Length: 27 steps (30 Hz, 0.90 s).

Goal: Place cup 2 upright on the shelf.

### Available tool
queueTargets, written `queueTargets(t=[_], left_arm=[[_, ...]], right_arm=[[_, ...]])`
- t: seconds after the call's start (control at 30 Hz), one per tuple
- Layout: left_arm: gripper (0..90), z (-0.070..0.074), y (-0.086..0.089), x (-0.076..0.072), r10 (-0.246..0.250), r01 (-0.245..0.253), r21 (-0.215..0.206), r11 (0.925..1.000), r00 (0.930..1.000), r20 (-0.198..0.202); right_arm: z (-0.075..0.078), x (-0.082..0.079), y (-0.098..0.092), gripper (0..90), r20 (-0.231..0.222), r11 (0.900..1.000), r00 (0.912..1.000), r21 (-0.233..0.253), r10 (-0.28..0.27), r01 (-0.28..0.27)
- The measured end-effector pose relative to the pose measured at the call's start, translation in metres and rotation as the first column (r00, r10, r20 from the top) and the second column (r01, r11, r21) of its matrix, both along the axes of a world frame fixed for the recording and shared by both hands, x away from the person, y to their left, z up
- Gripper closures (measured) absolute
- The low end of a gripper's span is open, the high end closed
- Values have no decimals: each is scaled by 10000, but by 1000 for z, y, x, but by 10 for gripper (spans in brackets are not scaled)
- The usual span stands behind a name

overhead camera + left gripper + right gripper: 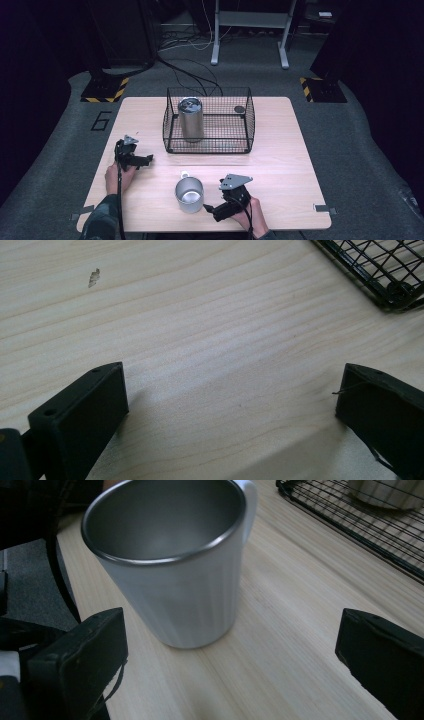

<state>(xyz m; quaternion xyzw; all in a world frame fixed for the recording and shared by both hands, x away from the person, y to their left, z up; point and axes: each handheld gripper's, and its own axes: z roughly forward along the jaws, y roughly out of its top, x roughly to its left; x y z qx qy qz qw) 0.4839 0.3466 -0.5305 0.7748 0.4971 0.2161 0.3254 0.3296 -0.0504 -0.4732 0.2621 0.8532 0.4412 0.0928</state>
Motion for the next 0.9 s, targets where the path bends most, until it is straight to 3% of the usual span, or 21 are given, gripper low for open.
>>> queueTargets(t=[0.43, 0.9], left_arm=[[1, 0, 0, 0, -11, 11, 36, 10000, 10000, 12], [2, 0, 0, -1, 17, -17, 29, 10000, 10000, 24]], right_arm=[[3, 2, 41, 0, 126, 9969, 9969, -49, 783, -782], [-2, 6, 62, 23, 183, 9959, 9963, -370, 834, -827]])
